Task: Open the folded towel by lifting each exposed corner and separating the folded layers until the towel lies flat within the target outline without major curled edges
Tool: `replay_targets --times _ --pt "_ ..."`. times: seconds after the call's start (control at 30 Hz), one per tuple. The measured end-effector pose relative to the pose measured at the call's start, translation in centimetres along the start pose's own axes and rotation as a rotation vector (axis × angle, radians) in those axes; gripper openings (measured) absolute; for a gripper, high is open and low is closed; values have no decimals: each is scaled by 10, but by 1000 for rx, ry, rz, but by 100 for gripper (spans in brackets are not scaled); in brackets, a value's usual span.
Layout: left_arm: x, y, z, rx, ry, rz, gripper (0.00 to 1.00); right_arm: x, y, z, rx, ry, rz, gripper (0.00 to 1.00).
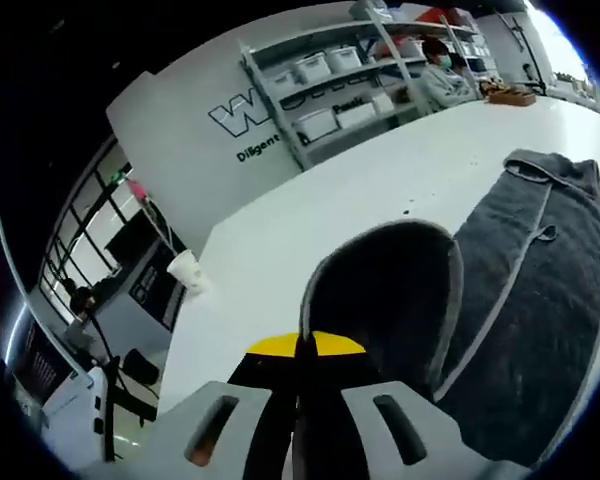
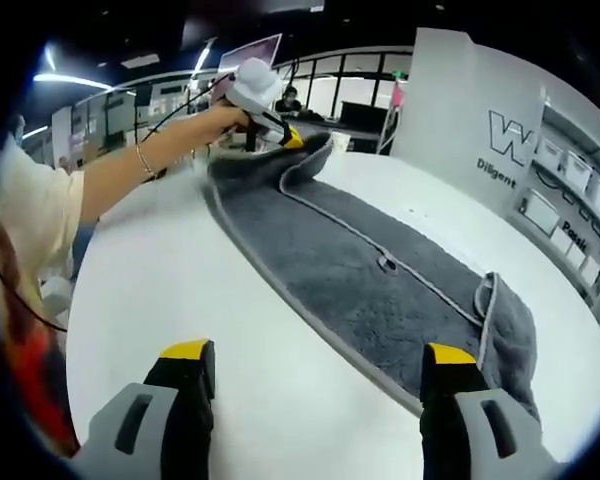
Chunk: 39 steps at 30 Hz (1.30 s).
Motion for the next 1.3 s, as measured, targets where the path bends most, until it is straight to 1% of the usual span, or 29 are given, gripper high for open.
replay_targets --times 0.1,0.17,0.2,0.23,0.3,0.33,0.37,0.47,0.7,0.87,0.97,1.03,1.13,1.17,1.23,1.3 --pt "6 7 -1 17 -27 -1 1 0 0 0 0 2 -1 84" --pt "13 20 -2 45 -48 13 1 -1 0 0 0 3 -2 84" --pt "14 22 -2 49 -49 15 1 -1 0 0 0 3 -2 84" --pt "17 31 -3 65 -55 26 1 -1 1 0 1 4 -2 84" --pt "21 44 -3 88 -63 41 1 -1 1 0 3 4 -2 84" --pt "22 49 -3 96 -65 48 1 -1 1 0 4 4 -2 84" --pt "22 51 -3 98 -65 51 1 -1 1 0 5 4 -2 84" --pt "26 68 -1 131 -73 67 1 -1 3 -1 13 3 -1 84" --pt "38 95 0 166 -85 123 1 -1 5 -4 28 0 1 84" --pt "38 105 -2 173 -80 145 1 -1 8 -5 37 0 -2 84" --pt "37 110 -7 175 -65 160 1 -1 9 -5 42 -1 -3 84" --pt "37 110 -6 163 -66 176 2 -1 10 -6 46 -2 -3 84" --pt "36 109 -7 159 -71 168 3 -1 11 -6 51 -3 -2 84" --pt "36 109 -6 155 -75 165 4 -1 11 -6 52 -3 -1 84" --pt "36 108 -4 142 -83 174 11 0 11 -6 51 -5 0 84" --pt "36 105 2 119 -86 209 19 0 11 -6 51 -5 1 83"
Point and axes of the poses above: the point that each gripper's makers call its tool centre point, and the gripper's own axes: z roughly backward along the fingers, x roughly to its left, y roughly out of its underside, the point moved 5 cm from there along z, roughly backward along the fingers, and after that the axes turned 1 degree about -x, right-handed, at the moved point
